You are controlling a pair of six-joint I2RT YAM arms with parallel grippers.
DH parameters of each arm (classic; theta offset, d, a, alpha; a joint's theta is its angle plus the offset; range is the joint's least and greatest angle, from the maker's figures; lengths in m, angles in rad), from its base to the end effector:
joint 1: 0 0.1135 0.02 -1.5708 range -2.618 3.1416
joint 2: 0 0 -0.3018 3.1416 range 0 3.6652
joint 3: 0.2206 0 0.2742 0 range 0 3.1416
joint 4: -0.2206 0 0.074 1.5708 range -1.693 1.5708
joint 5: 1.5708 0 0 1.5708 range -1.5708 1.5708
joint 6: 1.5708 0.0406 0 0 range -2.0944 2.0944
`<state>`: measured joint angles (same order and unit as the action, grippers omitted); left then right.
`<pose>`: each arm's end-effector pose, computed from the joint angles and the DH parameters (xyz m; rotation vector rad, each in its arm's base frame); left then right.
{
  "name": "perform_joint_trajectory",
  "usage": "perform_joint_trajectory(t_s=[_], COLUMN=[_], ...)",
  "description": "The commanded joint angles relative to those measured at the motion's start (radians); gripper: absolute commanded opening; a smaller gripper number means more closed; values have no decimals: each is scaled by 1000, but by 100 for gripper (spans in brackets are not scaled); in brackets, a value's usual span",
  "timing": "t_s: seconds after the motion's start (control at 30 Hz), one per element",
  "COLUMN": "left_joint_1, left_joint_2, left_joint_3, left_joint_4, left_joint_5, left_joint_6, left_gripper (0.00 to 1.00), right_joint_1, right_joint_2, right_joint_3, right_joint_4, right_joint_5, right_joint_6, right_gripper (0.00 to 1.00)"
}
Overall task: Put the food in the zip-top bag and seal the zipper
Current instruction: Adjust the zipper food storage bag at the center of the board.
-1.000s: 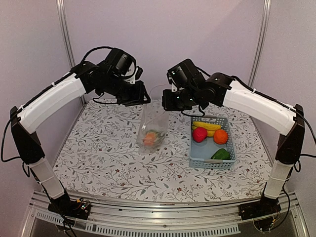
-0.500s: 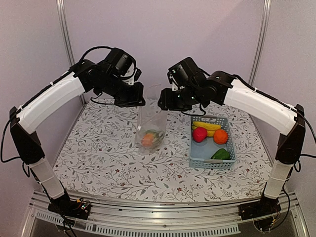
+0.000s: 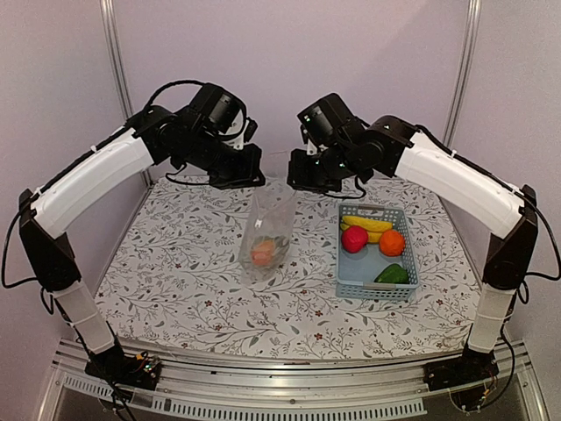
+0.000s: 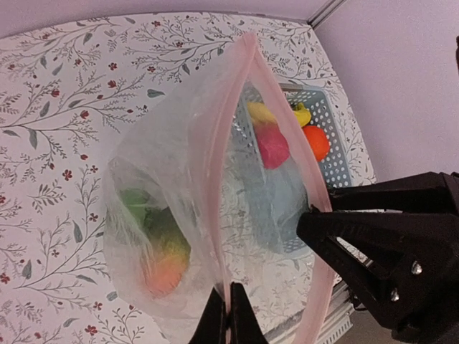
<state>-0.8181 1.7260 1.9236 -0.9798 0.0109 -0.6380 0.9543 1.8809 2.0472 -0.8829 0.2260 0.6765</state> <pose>0.2721 -0.2912 0.4423 0.2278 2.4607 -0.6943 0.2686 0.3633 0.4298 -0.2038 2.3290 0.5919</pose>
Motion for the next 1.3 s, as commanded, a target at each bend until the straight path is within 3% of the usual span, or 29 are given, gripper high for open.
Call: perform_joint_trajectory(t_s=[0.0,0.17,0.3,0.57,0.77,1.27], left_joint_1=[-10,-9,-9,-10,-10,-26], left_joint_2=[9,10,26,37,60,150], left_joint_3=[19,18,53,87,132,266], left_joint_4=[20,9,-26,-91,-139,-177], left_joint_5=[-8,-40,-65,-103,-81,-74], left_joint_6=[14,18,14,12,11,-14], left_gripper=[0,0,22,12,19,20], right_joint_1=[-12,-15,-15,-15,-15,-15], right_joint_2=[27,8,-2,-5,-10,-55], right_joint_3=[24,21,0,-5,-4,-50], right_joint_4=[-91,-58,-29,3,19,76], right_joint_5=[38,32,15,-5,-8,55], right_joint_6=[52,48,41,35,39,70], right_gripper=[16,9,4,1,1,0])
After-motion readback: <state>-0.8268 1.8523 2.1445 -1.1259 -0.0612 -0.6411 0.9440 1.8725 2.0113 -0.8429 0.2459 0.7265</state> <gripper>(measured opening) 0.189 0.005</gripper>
